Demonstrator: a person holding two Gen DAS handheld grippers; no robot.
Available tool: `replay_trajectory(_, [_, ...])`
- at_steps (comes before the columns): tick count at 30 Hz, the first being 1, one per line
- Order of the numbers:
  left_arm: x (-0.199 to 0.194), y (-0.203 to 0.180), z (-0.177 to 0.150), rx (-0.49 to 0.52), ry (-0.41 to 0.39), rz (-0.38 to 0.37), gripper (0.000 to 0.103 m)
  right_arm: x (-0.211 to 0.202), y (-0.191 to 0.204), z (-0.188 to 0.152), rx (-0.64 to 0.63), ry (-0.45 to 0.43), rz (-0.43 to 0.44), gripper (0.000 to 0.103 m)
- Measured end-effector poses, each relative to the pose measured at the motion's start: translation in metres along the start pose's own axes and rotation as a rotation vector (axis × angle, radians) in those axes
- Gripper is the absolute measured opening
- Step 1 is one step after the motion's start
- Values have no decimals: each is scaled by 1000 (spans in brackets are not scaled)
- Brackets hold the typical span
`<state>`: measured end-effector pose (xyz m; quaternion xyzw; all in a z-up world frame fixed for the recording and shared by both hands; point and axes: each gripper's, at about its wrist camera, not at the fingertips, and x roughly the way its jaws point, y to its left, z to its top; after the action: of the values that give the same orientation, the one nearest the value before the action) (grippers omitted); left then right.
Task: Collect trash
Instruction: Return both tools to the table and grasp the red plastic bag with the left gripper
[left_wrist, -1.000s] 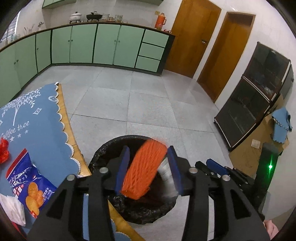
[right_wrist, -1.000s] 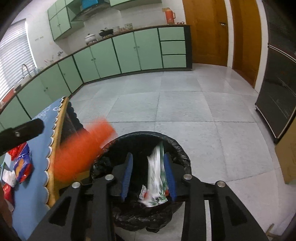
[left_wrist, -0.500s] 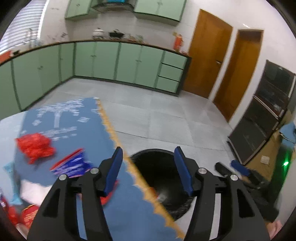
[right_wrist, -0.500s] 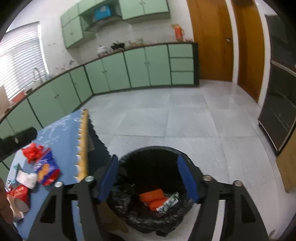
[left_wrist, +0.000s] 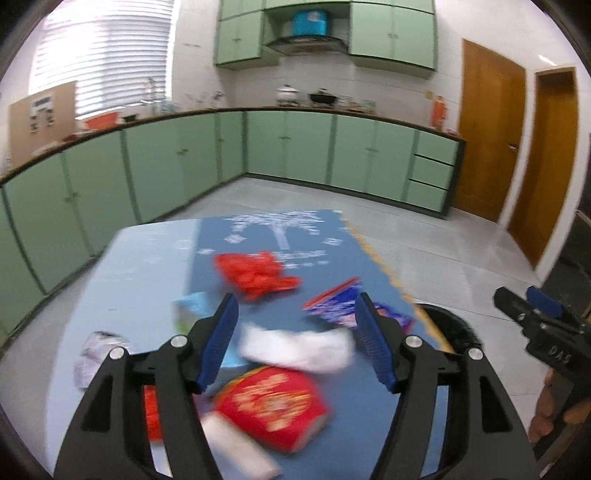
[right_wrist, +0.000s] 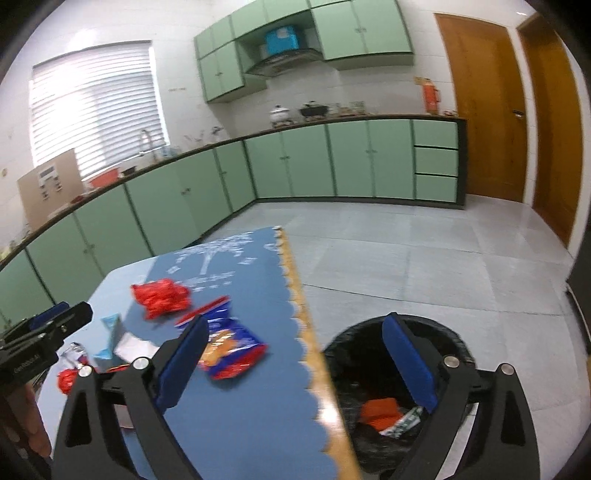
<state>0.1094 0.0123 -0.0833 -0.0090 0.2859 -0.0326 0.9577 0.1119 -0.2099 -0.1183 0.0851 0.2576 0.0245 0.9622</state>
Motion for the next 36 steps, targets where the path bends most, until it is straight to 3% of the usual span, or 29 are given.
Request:
replay_trajectory(10, [-26, 75, -38, -80, 56, 140, 64, 3, 67, -18, -82, 16, 88, 93])
replay_trajectory(17, [-18, 103, -65, -112, 113, 135, 67, 5, 105, -34, -167, 40, 108, 93])
replay_trajectory(27, [10, 119, -84, -157, 197, 91, 70, 8, 121, -39, -215, 56, 104, 93])
replay_trajectory(30, [15, 120, -87, -180, 212, 68, 63, 10, 125, -41, -229, 65, 103, 93])
replay_trajectory(33, [19, 118, -87, -192, 226, 44, 45, 12, 126, -43, -238, 73, 106, 93])
replay_trajectory(36, [19, 114, -87, -193, 222, 34, 39, 14, 129, -45, -247, 85, 115, 92])
